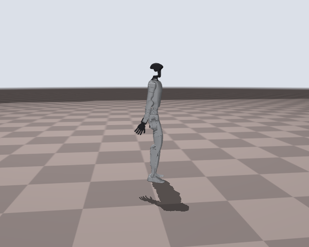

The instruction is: In place motions

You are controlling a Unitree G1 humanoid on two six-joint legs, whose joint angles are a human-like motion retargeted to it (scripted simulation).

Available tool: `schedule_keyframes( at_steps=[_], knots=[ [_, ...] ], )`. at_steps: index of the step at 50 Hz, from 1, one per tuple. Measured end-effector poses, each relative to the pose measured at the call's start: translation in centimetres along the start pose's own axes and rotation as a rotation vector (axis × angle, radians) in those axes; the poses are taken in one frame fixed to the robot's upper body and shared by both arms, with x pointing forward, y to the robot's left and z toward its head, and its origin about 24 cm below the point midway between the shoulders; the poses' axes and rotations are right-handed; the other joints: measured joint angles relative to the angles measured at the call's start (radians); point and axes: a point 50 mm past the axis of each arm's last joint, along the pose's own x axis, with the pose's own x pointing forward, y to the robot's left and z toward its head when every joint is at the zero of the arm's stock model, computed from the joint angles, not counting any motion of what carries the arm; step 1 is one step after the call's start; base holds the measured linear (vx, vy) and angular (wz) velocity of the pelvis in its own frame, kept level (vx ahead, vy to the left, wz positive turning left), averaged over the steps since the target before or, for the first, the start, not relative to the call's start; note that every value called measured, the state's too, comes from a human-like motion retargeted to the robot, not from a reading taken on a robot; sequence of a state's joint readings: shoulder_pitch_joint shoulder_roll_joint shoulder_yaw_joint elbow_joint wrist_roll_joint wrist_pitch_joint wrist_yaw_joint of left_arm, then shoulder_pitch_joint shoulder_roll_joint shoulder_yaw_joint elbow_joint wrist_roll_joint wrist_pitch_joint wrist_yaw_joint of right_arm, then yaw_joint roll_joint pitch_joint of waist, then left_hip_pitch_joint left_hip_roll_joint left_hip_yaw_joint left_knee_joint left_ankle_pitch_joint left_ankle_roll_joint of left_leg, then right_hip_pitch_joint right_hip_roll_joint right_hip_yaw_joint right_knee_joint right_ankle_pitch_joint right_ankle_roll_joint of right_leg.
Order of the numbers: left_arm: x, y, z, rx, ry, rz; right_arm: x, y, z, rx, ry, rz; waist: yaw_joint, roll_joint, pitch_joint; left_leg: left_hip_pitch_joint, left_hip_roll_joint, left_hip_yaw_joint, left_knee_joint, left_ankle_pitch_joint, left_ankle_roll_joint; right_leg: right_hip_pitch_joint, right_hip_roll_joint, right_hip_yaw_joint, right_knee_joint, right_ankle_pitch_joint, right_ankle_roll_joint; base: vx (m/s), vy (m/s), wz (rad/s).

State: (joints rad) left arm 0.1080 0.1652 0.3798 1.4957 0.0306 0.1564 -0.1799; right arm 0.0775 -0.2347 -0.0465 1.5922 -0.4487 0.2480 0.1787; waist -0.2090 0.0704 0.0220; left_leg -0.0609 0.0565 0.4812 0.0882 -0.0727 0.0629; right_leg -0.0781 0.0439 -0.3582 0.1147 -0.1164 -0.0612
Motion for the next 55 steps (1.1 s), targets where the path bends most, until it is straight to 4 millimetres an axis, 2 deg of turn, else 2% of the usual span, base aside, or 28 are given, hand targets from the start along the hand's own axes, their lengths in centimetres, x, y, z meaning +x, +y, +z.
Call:
schedule_keyframes(
  at_steps=[2,5,8,10,12,15,19,22,24,29,33,37,41,45,47,50,53,55],
  knots=[
    [-0.1,-0.3,1.5,0.011,-0.038,-0.011,-0.1,-0.2,0.2,0.01,0.009,0.002,-0.038,0.007,-0.01,-0.022,-0.054,-0.186,-0.07,0.05,0.015,0.006,-0.01,-0.03,-0.015,0.004,0.012,0.08,0.08,0.43],
    [-0.5,-0.7,4.1,0.025,-0.103,-0.024,-0.6,-0.2,2.2,0.0,-0.038,-0.017,-0.077,0.011,-0.024,-0.026,-0.039,-0.078,-0.113,0.064,-0.011,-0.02,-0.02,-0.054,-0.021,0.009,0.021,-0.08,0.1,0.25],
    [-0.9,-0.8,6.0,0.066,-0.16,-0.019,-1.1,-0.1,4.3,-0.025,-0.124,-0.015,-0.077,0.006,-0.018,-0.03,-0.045,-0.109,-0.104,0.057,0.005,-0.012,-0.026,-0.059,-0.033,0.022,0.028,0.04,0.09,-0.03],
    [-1.1,-0.8,6.8,0.096,-0.185,-0.012,-1.5,0.1,5.9,-0.056,-0.178,-0.003,-0.051,-0.003,-0.02,-0.023,-0.051,-0.102,-0.097,0.045,0.015,-0.007,-0.031,-0.054,-0.038,0.032,0.03,0.12,0.14,-0.13],
    [-1.1,-0.7,6.8,0.109,-0.194,-0.003,-2.0,0.5,7.6,-0.103,-0.238,-0.002,-0.097,-0.009,-0.017,-0.018,-0.068,-0.154,-0.096,0.044,0.024,-0.007,-0.044,-0.111,-0.045,0.048,0.024,0.09,0.1,0.51],
    [-0.8,-0.4,5.6,0.081,-0.171,0.002,-3.3,0.8,10.6,-0.223,-0.333,-0.025,-0.022,-0.022,-0.034,-0.004,-0.063,-0.083,-0.097,0.023,0.027,-0.01,-0.04,-0.03,-0.037,0.046,0.033,0.1,0.11,-1.14],
    [-0.3,-0.3,2.5,0.046,-0.069,-0.019,-4.9,1.6,13.6,-0.32,-0.465,-0.033,-0.04,-0.019,-0.045,0.002,-0.065,-0.093,-0.087,0.006,0.035,-0.004,-0.043,-0.04,-0.038,0.048,0.042,0.1,0.1,-0.06],
    [-0.1,-0.2,0.3,0.034,0.01,-0.027,-5.6,1.9,14.8,-0.341,-0.541,-0.044,-0.036,-0.024,-0.054,0.01,-0.073,-0.11,-0.071,-0.011,0.042,0.005,-0.054,-0.049,-0.019,0.033,0.051,0.13,0.12,0.18],
    [0.0,0.1,-1.0,0.026,0.056,-0.027,-5.8,1.5,14.9,-0.353,-0.554,-0.071,-0.035,-0.026,-0.061,0.007,-0.076,-0.132,-0.054,-0.022,0.05,-0.003,-0.064,-0.056,0.032,0.011,0.055,0.12,0.12,0.22],
    [-0.3,1.1,-3.3,0.032,0.15,-0.021,-5.0,-0.6,13.4,-0.338,-0.489,-0.169,-0.07,0.008,-0.048,-0.001,-0.04,-0.176,-0.012,-0.043,0.059,-0.15,-0.064,-0.025,0.285,0.005,0.02,0.08,0.1,0.23],
    [-0.5,1.7,-3.7,0.072,0.205,0.018,-3.3,-1.6,9.8,-0.192,-0.363,-0.148,-0.134,0.012,-0.008,0.029,-0.033,-0.201,-0.006,-0.048,0.065,-0.305,-0.096,-0.037,0.168,-0.05,-0.012,0.0,0.06,0.38],
    [-0.5,1.3,-1.6,0.076,0.137,0.004,-2.1,-1.8,6.7,0.002,-0.253,-0.056,-0.201,0.019,0.078,0.066,0.002,-0.219,-0.005,-0.043,0.063,-0.533,-0.124,-0.037,0.082,-0.084,-0.047,-0.08,0.05,0.18],
    [-0.6,0.9,1.4,0.084,0.04,-0.005,-1.0,-1.0,3.9,0.148,-0.158,-0.002,-0.308,0.06,0.152,0.043,0.085,-0.267,0.026,-0.039,0.052,-0.804,-0.179,-0.046,0.137,-0.092,-0.12,-0.12,0.01,0.72],
    [-1.0,0.0,5.3,0.118,-0.07,-0.004,-0.2,0.2,1.0,0.207,-0.061,0.033,-0.376,0.096,0.23,0.009,0.17,-0.307,0.088,-0.05,0.05,-0.981,-0.234,-0.005,0.144,-0.08,-0.169,-0.1,0.01,0.77],
    [-1.2,-0.7,6.5,0.142,-0.114,-0.013,0.3,0.9,-0.8,0.192,-0.004,0.053,-0.367,0.12,0.226,-0.014,0.194,-0.319,0.112,-0.059,0.053,-1.046,-0.236,0.03,0.136,-0.076,-0.18,0.05,-0.05,0.15],
    [-1.3,-1.7,7.8,0.181,-0.17,-0.037,0.7,2.1,-2.5,0.15,0.054,0.077,-0.346,0.138,0.216,-0.029,0.209,-0.34,0.133,-0.067,0.058,-1.067,-0.237,0.06,0.118,-0.068,-0.184,0.05,-0.03,0.05],
    [-1.5,-2.3,8.6,0.211,-0.203,-0.051,0.8,2.6,-2.3,0.109,0.043,0.095,-0.333,0.118,0.223,-0.006,0.193,-0.351,0.135,-0.07,0.063,-0.98,-0.233,0.055,0.097,-0.059,-0.167,0.0,0.0,0.0],
    [-1.2,-2.6,8.0,0.222,-0.194,-0.052,0.9,2.9,-2.2,0.093,0.024,0.097,-0.33,0.104,0.207,0.017,0.17,-0.359,0.111,-0.059,0.065,-0.884,-0.232,0.025,0.083,-0.06,-0.148,0.08,0.02,0.16]
  ],
)
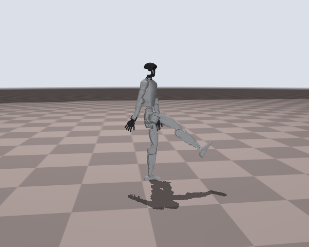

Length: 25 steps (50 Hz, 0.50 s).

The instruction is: In place motions

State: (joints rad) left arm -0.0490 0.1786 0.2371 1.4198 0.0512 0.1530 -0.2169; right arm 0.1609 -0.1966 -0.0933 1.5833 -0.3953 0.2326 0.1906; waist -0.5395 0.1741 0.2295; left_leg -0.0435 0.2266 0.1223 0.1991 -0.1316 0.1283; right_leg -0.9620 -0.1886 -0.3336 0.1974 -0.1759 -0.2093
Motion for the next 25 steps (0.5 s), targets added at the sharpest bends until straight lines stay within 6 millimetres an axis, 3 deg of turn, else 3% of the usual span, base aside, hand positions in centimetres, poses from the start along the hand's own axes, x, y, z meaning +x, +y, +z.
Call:
schedule_keyframes(
  at_steps=[5,14,15,18,21,25],
  knots=[
    [0.1,-0.3,-2.6,-0.032,0.066,-0.012,-0.8,-0.8,3.3,-0.038,-0.113,-0.022,0.078,-0.088,-0.056,0.065,-0.1,0.055,-0.034,0.0,0.001,0.307,0.043,-0.053,0.01,0.02,0.063,0.1,0.0,-0.45],
    [-1.5,-0.6,-13.0,-0.199,0.401,-0.007,-4.2,-2.7,11.1,-0.137,-0.381,-0.13,0.182,-0.117,-0.195,0.049,-0.174,0.146,-0.09,0.008,-0.018,0.854,0.192,0.011,0.169,0.172,0.204,0.04,-0.04,-0.51],
    [-1.8,-0.8,-14.1,-0.217,0.433,-0.005,-4.6,-2.7,11.8,-0.144,-0.41,-0.138,0.192,-0.114,-0.218,0.038,-0.183,0.154,-0.103,0.013,-0.019,0.908,0.207,0.014,0.137,0.167,0.245,-0.06,-0.09,-0.7],
    [-2.7,-0.6,-16.4,-0.283,0.502,0.004,-6.1,-2.6,14.3,-0.182,-0.502,-0.138,0.243,-0.149,-0.266,0.032,-0.241,0.214,-0.137,0.02,-0.019,0.995,0.178,-0.075,-0.032,0.043,0.214,-0.03,-0.09,-1.03],
    [-3.1,-0.7,-17.7,-0.341,0.517,0.003,-7.3,-2.2,16.1,-0.222,-0.572,-0.135,0.315,-0.171,-0.293,0.039,-0.276,0.281,-0.187,0.038,-0.026,0.991,0.163,0.014,-0.141,0.079,0.203,-0.04,-0.1,-1.36],
    [-2.6,-1.7,-17.0,-0.423,0.467,-0.019,-8.9,-1.6,18.3,-0.297,-0.647,-0.136,0.335,-0.168,-0.3,0.011,-0.28,0.337,-0.228,0.065,-0.041,0.922,0.157,0.063,-0.151,0.106,0.204,-0.2,-0.11,-0.71]
  ],
)
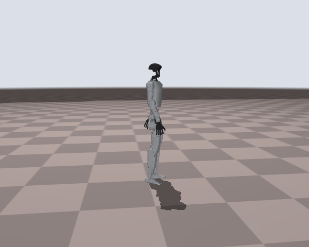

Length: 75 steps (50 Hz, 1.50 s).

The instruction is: In place motions

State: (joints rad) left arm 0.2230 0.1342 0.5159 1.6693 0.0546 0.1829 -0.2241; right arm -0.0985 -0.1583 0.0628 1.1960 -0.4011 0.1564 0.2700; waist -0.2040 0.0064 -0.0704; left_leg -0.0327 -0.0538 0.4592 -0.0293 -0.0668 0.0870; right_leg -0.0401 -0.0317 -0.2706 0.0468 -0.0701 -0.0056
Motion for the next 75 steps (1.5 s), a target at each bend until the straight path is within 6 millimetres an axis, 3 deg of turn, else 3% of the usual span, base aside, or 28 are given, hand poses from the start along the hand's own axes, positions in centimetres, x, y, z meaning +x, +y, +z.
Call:
schedule_keyframes(
  at_steps=[3,6,13,18,20,22,28,37,46,59,75],
  knots=[
    [0.0,-1.3,1.5,0.001,-0.046,-0.04,0.0,0.1,0.7,-0.043,-0.024,0.007,-0.046,0.019,0.027,-0.019,0.018,0.0,0.003,0.015,-0.002,-0.011,0.012,-0.02,0.005,0.0,-0.007,-0.13,-0.15,0.25],
    [-0.4,-2.5,3.9,0.08,-0.097,-0.055,0.1,0.6,-0.5,-0.044,0.018,0.012,-0.087,0.034,0.04,-0.031,0.028,-0.018,0.01,0.022,-0.005,-0.006,0.019,-0.058,-0.004,-0.001,-0.011,-0.15,-0.07,0.56],
    [-2.4,-5.1,10.7,0.311,-0.349,-0.04,-0.9,3.5,-9.9,0.085,0.402,0.088,-0.039,0.031,0.025,-0.026,0.022,-0.037,0.008,0.027,-0.011,0.011,0.019,-0.077,-0.003,-0.018,-0.023,0.0,-0.02,0.01],
    [-3.4,-6.5,12.7,0.324,-0.431,-0.087,-2.5,5.2,-14.1,0.137,0.572,0.124,0.202,0.028,0.001,0.005,0.079,0.197,0.001,-0.001,-0.041,0.012,0.071,0.16,0.016,-0.051,-0.027,0.02,-0.04,-2.18],
    [-3.3,-6.6,12.6,0.33,-0.429,-0.091,-2.8,5.8,-15.0,0.191,0.587,0.125,0.205,0.035,-0.01,0.005,0.086,0.198,0.003,-0.003,-0.043,0.028,0.079,0.16,0.0,-0.053,-0.028,0.07,-0.05,0.96],
    [-3.2,-6.3,12.4,0.34,-0.414,-0.079,-2.9,6.3,-15.4,0.256,0.589,0.132,-0.001,0.037,-0.006,-0.018,0.039,-0.01,0.005,0.021,-0.021,0.016,0.047,-0.05,-0.001,-0.037,-0.038,0.06,-0.07,3.75],
    [-2.0,-4.0,9.4,0.299,-0.278,-0.018,-2.6,5.5,-14.7,0.258,0.568,0.128,-0.036,0.046,-0.019,-0.006,0.045,-0.016,0.006,0.013,-0.023,0.021,0.054,-0.052,0.002,-0.041,-0.042,0.03,-0.02,0.14],
    [-0.9,-1.4,4.6,0.23,-0.087,0.029,-0.8,3.5,-9.8,0.146,0.378,0.083,-0.04,0.055,-0.026,0.01,0.055,0.0,0.004,0.003,-0.029,0.023,0.064,-0.033,0.004,-0.041,-0.046,0.01,0.0,-0.07],
    [-0.8,-1.4,4.5,0.236,-0.079,0.025,-0.1,3.3,-7.0,0.1,0.27,0.094,-0.025,0.049,-0.031,0.011,0.049,-0.018,0.005,0.005,-0.03,0.032,0.059,-0.053,0.004,-0.049,-0.048,0.0,0.01,0.1],
    [-1.1,-3.7,6.9,0.286,-0.175,-0.025,-0.6,4.3,-9.0,0.025,0.365,0.132,-0.008,0.04,-0.043,0.006,0.036,-0.051,0.007,0.008,-0.028,0.042,0.049,-0.085,0.005,-0.062,-0.046,0.01,0.01,0.12],
    [-0.9,-2.4,5.5,0.282,-0.116,0.016,-1.6,4.4,-12.3,0.056,0.484,0.126,-0.019,0.053,-0.052,0.007,0.04,-0.043,0.007,0.003,-0.027,0.037,0.054,-0.075,0.011,-0.066,-0.046,0.0,0.0,0.0]
  ],
)
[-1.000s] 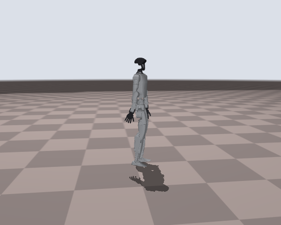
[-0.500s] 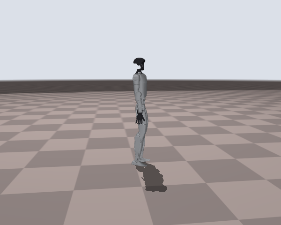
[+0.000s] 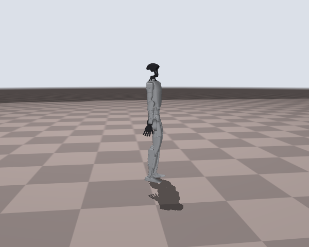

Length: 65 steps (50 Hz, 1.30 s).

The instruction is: In place motions

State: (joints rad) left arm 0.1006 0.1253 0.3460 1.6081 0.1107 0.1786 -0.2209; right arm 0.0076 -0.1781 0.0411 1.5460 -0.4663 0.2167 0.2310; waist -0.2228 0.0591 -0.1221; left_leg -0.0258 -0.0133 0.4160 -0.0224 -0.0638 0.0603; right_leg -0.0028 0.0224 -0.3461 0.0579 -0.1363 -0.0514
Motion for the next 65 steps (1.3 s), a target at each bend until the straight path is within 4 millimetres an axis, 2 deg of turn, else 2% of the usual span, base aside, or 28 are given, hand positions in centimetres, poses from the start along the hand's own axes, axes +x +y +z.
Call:
schedule_keyframes(
  at_steps=[7,27,43,51,57,61,65],
  knots=[
    [0.0,0.1,-0.3,-0.011,0.01,-0.003,0.0,-0.1,0.1,0.003,-0.002,-0.006,-0.003,0.003,-0.001,-0.001,0.001,0.004,-0.001,0.0,0.0,-0.003,0.001,0.003,-0.001,0.003,0.0,0.0,0.0,0.0],
    [0.0,-0.8,0.9,0.016,-0.026,-0.031,-0.3,0.3,2.6,-0.055,-0.095,0.006,0.001,0.002,0.003,-0.003,-0.001,0.003,0.002,0.002,0.003,-0.006,-0.003,0.002,0.002,0.007,0.001,0.0,0.0,0.0],
    [0.0,-1.8,1.3,0.072,-0.01,-0.035,-0.1,0.2,1.3,-0.032,-0.051,0.002,-0.018,0.003,0.009,-0.004,0.0,-0.021,0.006,0.001,-0.001,-0.009,-0.01,-0.015,0.007,0.008,0.004,0.0,0.0,0.08],
    [-0.2,-1.6,2.1,0.14,-0.018,-0.011,0.0,0.4,0.9,-0.017,-0.049,0.004,-0.013,0.008,0.017,-0.006,0.009,-0.012,0.004,0.005,-0.001,-0.018,0.001,0.001,0.013,0.011,0.002,0.0,0.0,0.0],
    [-0.2,-1.6,2.7,0.118,-0.067,0.001,0.1,0.3,0.5,-0.001,-0.036,0.0,-0.009,0.008,0.024,-0.005,0.022,-0.002,0.014,-0.002,-0.008,-0.019,0.01,0.015,0.012,0.013,-0.01,-0.01,-0.01,-0.08],
    [-0.2,-1.1,3.0,0.083,-0.131,0.05,0.0,0.1,0.3,-0.006,-0.02,-0.006,0.016,0.0,0.03,-0.001,0.031,0.013,0.038,-0.021,-0.013,-0.013,0.024,0.043,0.006,0.014,-0.029,-0.02,-0.03,-0.35],
    [-0.1,-0.1,2.4,0.024,-0.165,0.166,0.0,0.3,0.5,-0.022,0.002,-0.018,0.03,-0.003,0.033,-0.018,0.051,0.012,0.095,-0.052,-0.019,-0.012,0.031,0.055,0.001,0.016,-0.042,-0.03,-0.03,-0.13]
  ],
)
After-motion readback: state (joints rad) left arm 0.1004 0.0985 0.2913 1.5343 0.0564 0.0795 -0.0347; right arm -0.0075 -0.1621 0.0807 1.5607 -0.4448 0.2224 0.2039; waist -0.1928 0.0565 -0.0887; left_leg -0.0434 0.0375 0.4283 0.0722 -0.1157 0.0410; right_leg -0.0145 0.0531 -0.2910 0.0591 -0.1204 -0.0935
